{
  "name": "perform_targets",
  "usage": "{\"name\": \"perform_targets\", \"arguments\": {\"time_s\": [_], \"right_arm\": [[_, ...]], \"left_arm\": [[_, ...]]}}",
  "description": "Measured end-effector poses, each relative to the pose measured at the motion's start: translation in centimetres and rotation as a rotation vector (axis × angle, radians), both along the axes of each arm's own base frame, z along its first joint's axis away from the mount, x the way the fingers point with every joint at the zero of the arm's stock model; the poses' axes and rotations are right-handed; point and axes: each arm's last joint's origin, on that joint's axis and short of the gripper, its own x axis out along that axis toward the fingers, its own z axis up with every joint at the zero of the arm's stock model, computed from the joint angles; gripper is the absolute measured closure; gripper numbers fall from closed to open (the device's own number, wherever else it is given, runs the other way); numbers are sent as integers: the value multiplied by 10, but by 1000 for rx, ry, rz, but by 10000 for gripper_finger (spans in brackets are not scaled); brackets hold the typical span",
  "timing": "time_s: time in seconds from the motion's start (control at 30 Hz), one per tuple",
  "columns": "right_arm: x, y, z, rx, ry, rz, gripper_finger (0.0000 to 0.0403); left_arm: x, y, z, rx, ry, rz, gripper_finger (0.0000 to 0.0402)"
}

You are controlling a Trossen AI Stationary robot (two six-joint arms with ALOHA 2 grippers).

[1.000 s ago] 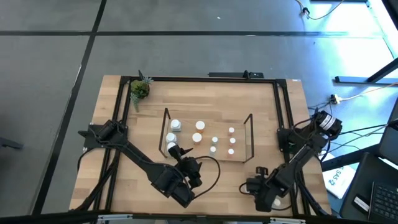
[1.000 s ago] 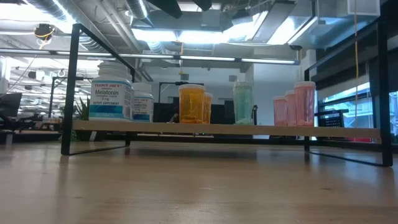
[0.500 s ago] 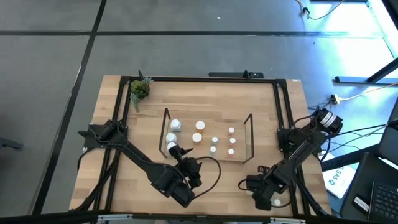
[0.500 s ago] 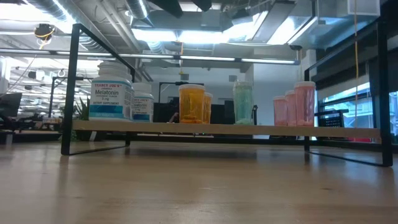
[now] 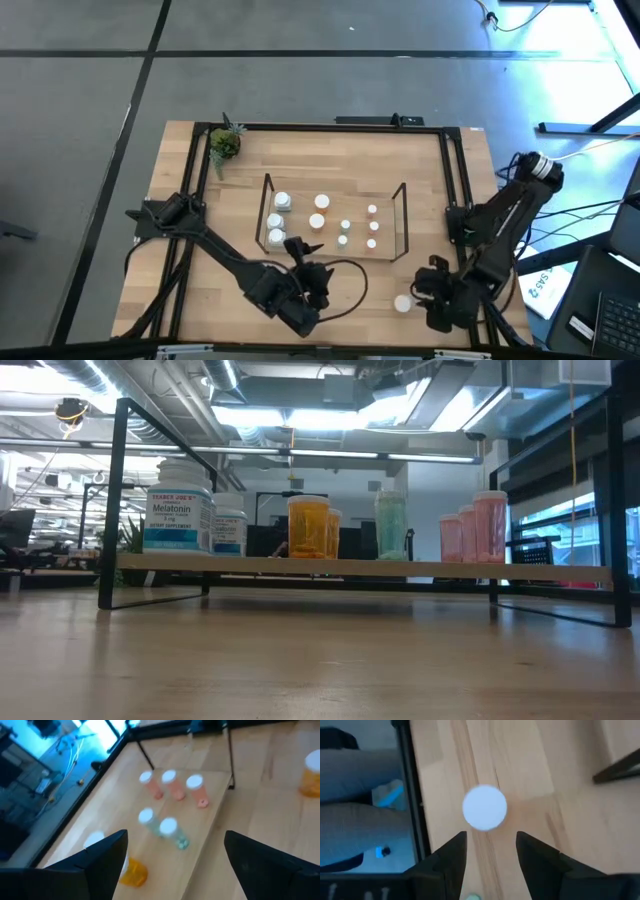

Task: Pick and place medicine bottles onto shelf by color
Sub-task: Put the orange pill bottle on the shelf aligned with the other orange pill bottle

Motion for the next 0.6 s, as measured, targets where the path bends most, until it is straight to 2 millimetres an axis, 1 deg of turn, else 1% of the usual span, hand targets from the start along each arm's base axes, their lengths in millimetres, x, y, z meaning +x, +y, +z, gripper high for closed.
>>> {"name": "perform_targets", "arguments": {"time_s": [0.1,0.27,0.37,0.47,0.53,0.6], "right_arm": [[-5,-6,8,-13,-49,-9,231],[-12,-16,20,-26,-92,-19,231],[-15,-19,25,-8,-104,-19,231],[-17,-22,30,9,-112,-13,231],[-19,-23,32,13,-115,10,231],[-21,-23,33,16,-119,26,231]], "left_arm": [[8,1,3,5,4,-52,75],[25,1,6,-108,52,-249,75],[34,2,10,-160,38,-353,75],[42,4,15,-193,-7,-409,75],[50,6,13,-217,-42,-428,75],[57,5,5,-214,-45,-444,75]]}}
